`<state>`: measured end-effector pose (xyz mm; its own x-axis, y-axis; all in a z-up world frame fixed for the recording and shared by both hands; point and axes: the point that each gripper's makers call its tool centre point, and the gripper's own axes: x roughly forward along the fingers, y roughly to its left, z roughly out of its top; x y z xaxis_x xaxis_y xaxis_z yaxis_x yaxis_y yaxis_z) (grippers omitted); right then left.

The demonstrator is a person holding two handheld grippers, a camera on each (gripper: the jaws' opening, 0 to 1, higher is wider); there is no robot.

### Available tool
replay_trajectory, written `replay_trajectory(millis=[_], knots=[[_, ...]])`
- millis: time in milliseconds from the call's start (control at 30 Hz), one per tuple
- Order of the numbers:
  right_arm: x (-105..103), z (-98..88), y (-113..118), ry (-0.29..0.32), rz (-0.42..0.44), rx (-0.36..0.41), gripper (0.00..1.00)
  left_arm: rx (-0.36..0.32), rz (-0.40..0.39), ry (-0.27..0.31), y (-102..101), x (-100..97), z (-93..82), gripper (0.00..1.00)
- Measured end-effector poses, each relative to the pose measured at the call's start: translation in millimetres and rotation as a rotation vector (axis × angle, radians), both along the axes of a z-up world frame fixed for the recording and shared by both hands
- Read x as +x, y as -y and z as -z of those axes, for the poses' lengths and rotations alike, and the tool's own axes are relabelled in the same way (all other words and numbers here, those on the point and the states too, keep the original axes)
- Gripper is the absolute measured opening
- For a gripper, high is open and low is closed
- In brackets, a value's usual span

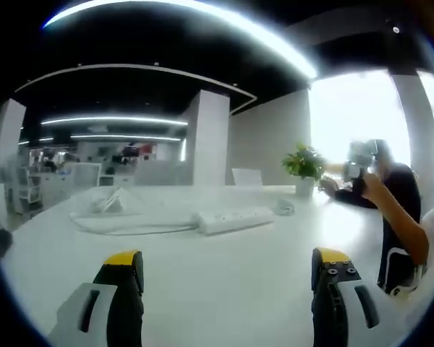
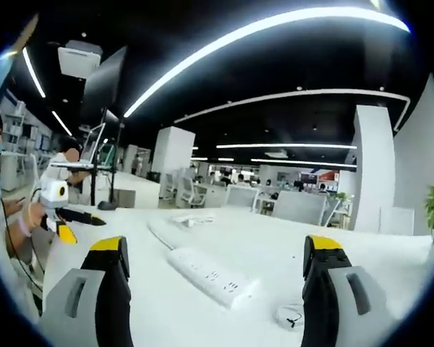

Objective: Straighten the power strip on the desk, plug the charger into it

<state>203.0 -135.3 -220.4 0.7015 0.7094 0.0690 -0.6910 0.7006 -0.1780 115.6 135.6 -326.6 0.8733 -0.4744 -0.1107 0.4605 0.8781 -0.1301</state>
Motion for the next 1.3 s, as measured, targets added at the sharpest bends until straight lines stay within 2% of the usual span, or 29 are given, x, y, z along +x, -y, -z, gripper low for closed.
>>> replay_trajectory(millis=[400, 900, 1100, 1300], knots=[[-17.6, 36.8, 17.6, -0.051, 0.053, 0.019, 1.0, -0.004, -0.01, -0.003, -5.5, -1.0, 1.1, 0.99], [-40.7, 64.3, 33.8, -0.067, 0.134, 0.053, 1.0, -0.003, -0.002, -0.005, -2.5, -2.1, 1.3, 0.99], [-46.4, 77.6, 38.5, -0.079, 0.17, 0.033, 0.99, -0.005, 0.001, -0.008, -2.1, -1.7, 3.5, 0.99], [-52.8, 77.8, 38.8, -0.065, 0.188, 0.017, 1.0, -0.008, -0.001, -0.012, -2.2, -2.1, 4.9, 0.99]])
